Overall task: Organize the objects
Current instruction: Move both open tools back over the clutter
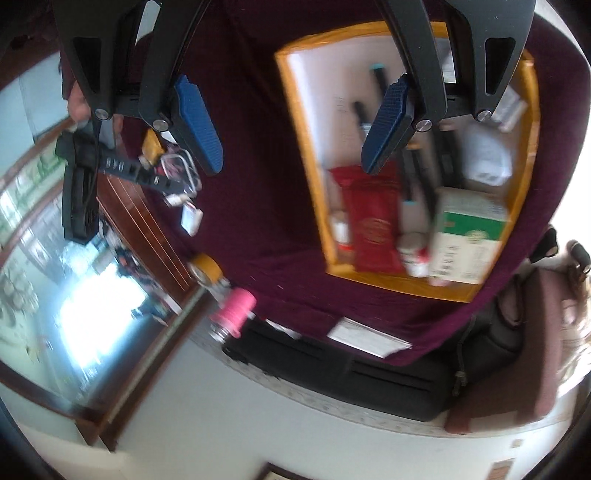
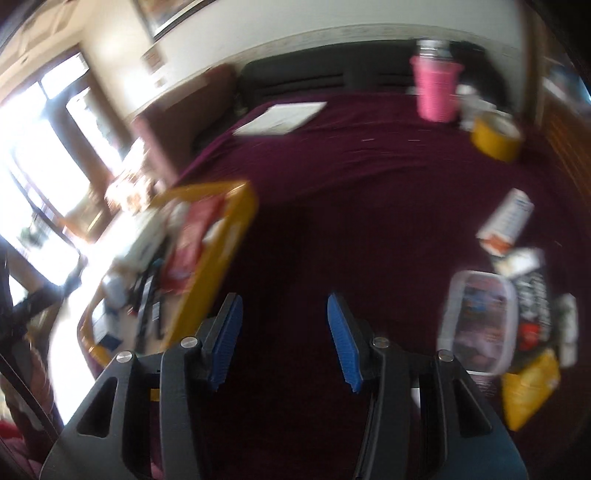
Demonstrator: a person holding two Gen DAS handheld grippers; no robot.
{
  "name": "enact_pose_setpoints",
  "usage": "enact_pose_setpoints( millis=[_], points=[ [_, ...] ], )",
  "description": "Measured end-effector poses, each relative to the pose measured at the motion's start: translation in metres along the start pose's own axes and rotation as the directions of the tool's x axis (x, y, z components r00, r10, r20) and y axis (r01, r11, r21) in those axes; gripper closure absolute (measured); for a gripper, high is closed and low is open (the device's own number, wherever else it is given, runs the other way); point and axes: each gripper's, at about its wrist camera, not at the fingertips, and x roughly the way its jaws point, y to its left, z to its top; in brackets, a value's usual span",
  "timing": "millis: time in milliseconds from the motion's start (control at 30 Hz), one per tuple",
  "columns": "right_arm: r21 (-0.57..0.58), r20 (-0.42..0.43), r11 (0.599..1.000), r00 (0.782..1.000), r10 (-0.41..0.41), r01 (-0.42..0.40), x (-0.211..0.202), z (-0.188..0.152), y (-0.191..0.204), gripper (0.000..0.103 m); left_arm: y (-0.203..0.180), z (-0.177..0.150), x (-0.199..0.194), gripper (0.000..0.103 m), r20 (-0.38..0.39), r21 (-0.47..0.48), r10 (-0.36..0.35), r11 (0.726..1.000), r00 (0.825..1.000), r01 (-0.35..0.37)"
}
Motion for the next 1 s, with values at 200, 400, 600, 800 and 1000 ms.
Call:
enact_pose_setpoints(
  millis=[200,400,600,800,1000],
  points=[
    [0.213,0.108,0.966,0.979,-0.172,0.146,-0.062,-0.019,-0.110,0.057,-0.067,-0.009,0.069,0.031,-0.166,0.108,-0.025,0.993,0.986,0.043],
    [0.422,0.162,0.900,0.968,-0.192,0.107,-0.095,-0.054,-0.196,0.050,-0.110,-0.018,0.122,0.031,-0.274,0.188,0.015,0.981,0.962,0.038],
    [0.488,0.177,0.869,0.967,-0.182,0.074,-0.098,-0.075,-0.223,0.050,-0.143,-0.023,0.171,0.031,-0.300,0.319,0.090,0.948,0.950,0.011],
    [0.511,0.189,0.859,0.971,-0.144,0.028,-0.093,-0.082,-0.239,0.050,-0.183,-0.021,0.221,0.031,-0.343,0.312,0.040,0.947,0.939,0.074],
    [0.519,0.203,0.855,0.973,-0.111,-0.011,-0.091,-0.086,-0.242,0.050,-0.207,-0.012,0.278,0.031,-0.386,0.228,-0.006,0.968,0.923,0.102]
  ],
)
